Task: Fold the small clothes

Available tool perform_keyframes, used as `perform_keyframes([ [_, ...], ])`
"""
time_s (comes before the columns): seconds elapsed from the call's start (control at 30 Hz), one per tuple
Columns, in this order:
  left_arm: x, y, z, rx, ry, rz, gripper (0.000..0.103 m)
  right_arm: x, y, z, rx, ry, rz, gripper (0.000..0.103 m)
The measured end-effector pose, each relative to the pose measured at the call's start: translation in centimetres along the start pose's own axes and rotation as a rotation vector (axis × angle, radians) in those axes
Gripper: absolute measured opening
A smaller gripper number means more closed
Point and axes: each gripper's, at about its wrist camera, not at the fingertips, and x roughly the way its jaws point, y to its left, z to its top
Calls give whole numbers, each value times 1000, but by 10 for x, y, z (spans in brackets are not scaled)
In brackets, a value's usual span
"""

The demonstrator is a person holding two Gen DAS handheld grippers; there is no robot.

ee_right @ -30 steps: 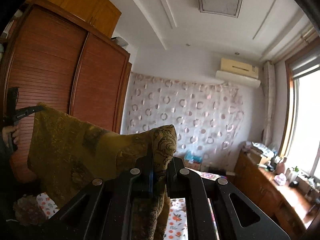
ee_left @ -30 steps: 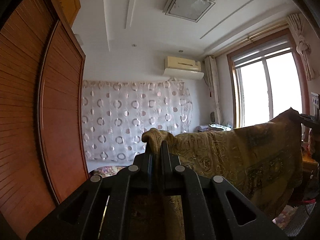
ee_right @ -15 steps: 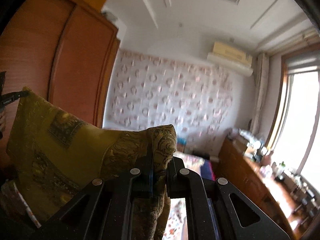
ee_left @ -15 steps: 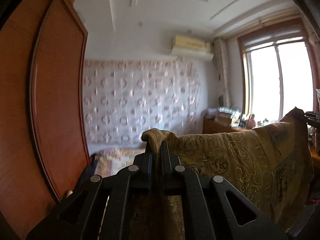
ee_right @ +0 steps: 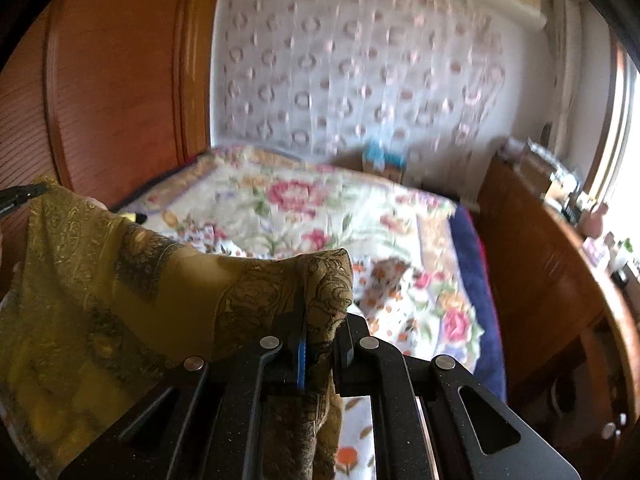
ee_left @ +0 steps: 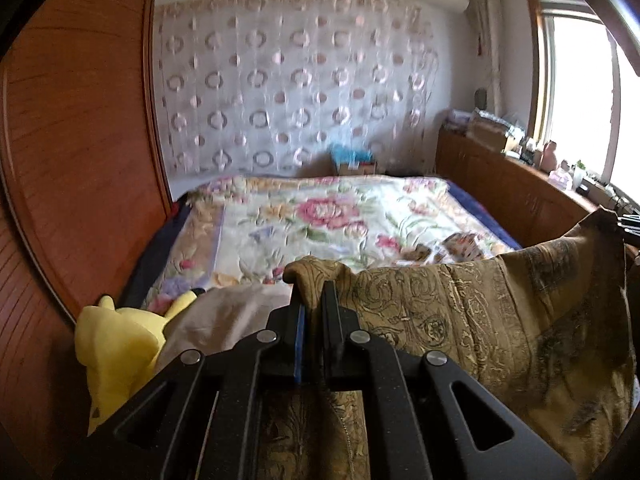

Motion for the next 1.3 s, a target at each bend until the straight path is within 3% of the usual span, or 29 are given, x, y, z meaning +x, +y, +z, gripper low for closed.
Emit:
perform_keyframes([
  [0.13,20,5,-6,-2,51,-3,7,25,-5,18,34,50,29,9],
  [0.37,52,8,-13,13,117,-11,8,49,-36,-7,47,127,39,9],
  [0.6,59,6,-18,36,130,-5,8,64,-44,-15,76,167,39,11],
  [0.83,57,7,-21,35,130,15,13,83,-44,-21,71,193,8,19],
  [0.93,48,6,-21,50,110,37,20,83,-47,-20,85,171,-18,32],
  [1.0,39,5,-23,54,98,30,39,74,-49,-20,101,148,-13,35],
  [1.07,26,5,-27,50,89,12,50,65,-50,-24,116,126,-3,47],
  [1.17,7,5,-37,33,83,-9,73,45,-49,-36,136,115,8,52],
  [1.3,-16,1,-56,30,89,-20,76,11,-37,-59,115,127,34,52],
])
